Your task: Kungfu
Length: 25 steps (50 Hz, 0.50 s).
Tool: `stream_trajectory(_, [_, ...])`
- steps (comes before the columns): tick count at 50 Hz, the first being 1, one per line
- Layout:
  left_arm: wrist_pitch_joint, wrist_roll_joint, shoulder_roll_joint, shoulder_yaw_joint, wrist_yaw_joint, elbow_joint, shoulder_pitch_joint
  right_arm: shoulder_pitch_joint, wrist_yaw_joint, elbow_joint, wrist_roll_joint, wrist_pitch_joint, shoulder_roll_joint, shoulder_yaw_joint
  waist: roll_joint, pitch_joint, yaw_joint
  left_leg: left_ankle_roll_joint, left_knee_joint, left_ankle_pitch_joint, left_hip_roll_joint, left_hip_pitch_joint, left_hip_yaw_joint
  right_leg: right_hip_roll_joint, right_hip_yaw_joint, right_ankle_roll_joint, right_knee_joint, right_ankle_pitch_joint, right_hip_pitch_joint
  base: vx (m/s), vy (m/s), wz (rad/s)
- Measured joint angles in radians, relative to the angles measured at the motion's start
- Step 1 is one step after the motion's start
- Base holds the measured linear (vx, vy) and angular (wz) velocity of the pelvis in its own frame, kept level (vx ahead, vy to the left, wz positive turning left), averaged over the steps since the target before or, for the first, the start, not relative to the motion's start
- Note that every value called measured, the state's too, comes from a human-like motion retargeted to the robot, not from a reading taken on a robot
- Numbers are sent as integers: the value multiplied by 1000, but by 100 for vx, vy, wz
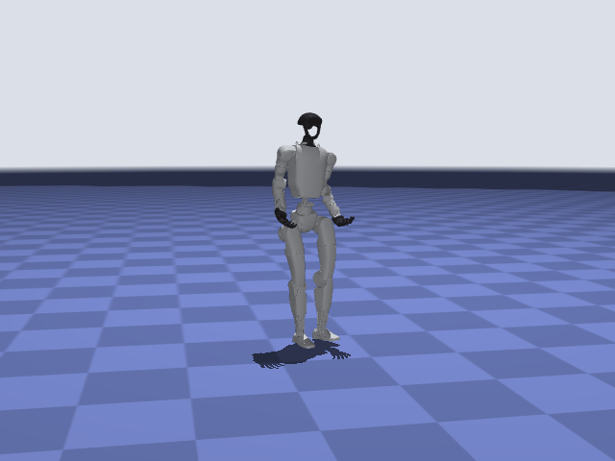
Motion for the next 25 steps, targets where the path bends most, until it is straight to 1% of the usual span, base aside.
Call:
stream_trajectory(2, [7, 38, 12, -3, -11, 24, 12, 4, 13, 33, 24, 34, 4, 9, 3, -12, -12, 5, -9, 6, -6, 4, -10, 17, 73, 72, 21, -24, -26, 6, 7, 0])
stream_trajectory(3, [7, 63, 22, -10, -5, 33, 14, 1, 21, 41, 30, 45, -3, 16, 14, -7, -13, 8, -15, 9, -5, 12, -16, 33, 113, 100, 27, -22, -34, 2, 15, -11])
stream_trajectory(5, [-1, 113, 49, -34, 30, 49, 3, -19, 44, 50, 25, 61, -38, 32, 33, 6, 8, 17, -24, 9, 2, 26, -1, 15, 74, 155, 44, -11, -35, -2, 22, -49])
stream_trajectory(9, [-18, 185, 137, -112, 114, 113, -59, -92, 103, 88, -88, 60, -126, 39, 61, 34, 14, 27, -27, 9, -2, 43, 20, 7, 49, 222, 78, 32, -36, -5, 17, -33])
stream_trajectory(13, [-46, 347, 266, -237, 119, 242, -152, -160, 141, 190, -296, 14, -194, -1, 75, 60, 25, 28, -23, 13, -6, 52, 24, 8, 61, 278, 85, 49, -32, -6, 8, -2])
stream_trajectory(15, [-81, 474, 315, -309, 137, 314, -210, -187, 116, 260, -435, -37, -227, -40, 81, 85, 54, 30, -21, 14, -5, 59, 26, 10, 68, 301, 82, 45, -22, -14, 8, -6])
stream_trajectory(16, [-107, 543, 328, -348, 176, 349, -243, -204, 77, 304, -517, -75, -244, -56, 83, 102, 78, 32, -19, 13, -1, 63, 36, 19, 82, 316, 79, 33, -16, -19, 2, -43])
stream_trajectory(18, [-149, 673, 351, -414, 272, 399, -294, -236, -17, 385, -674, -140, -276, -72, 92, 130, 112, 21, -7, 8, 28, 62, 52, 53, 96, 326, 62, 2, -4, -21, -17, -70])
stream_trajectory(20, [-196, 815, 355, -463, 376, 431, -329, -273, -144, 459, -850, -179, -297, -81, 102, 155, 136, 2, 10, 0, 63, 58, 71, 80, 102, 326, 53, -42, 3, -19, -26, -74])
stream_trajectory(21, [-219, 894, 351, -478, 419, 442, -336, -289, -189, 489, -935, -184, -306, -84, 112, 167, 135, 2, 10, -2, 69, 61, 76, 78, 103, 326, 48, -47, 11, -18, -5, -63])
stream_trajectory(22, [-240, 976, 345, -490, 463, 452, -340, -304, -224, 516, -1016, -187, -315, -87, 123, 179, 134, 6, 7, -3, 70, 69, 83, 63, 91, 326, 45, -49, 19, -18, 15, -59])
stream_trajectory(23, [-255, 1063, 333, -497, 508, 461, -339, -318, -239, 536, -1091, -185, -325, -87, 136, 192, 130, 16, -5, -2, 62, 83, 94, 26, 56, 326, 48, -46, 29, -18, 16, -62])
stream_trajectory(25, [-271, 1224, 306, -505, 596, 489, -335, -341, -233, 561, -1206, -164, -337, -79, 157, 214, 118, 16, -22, 1, 67, 104, 114, -37, -30, 294, 57, -31, 48, -19, 6, -66])
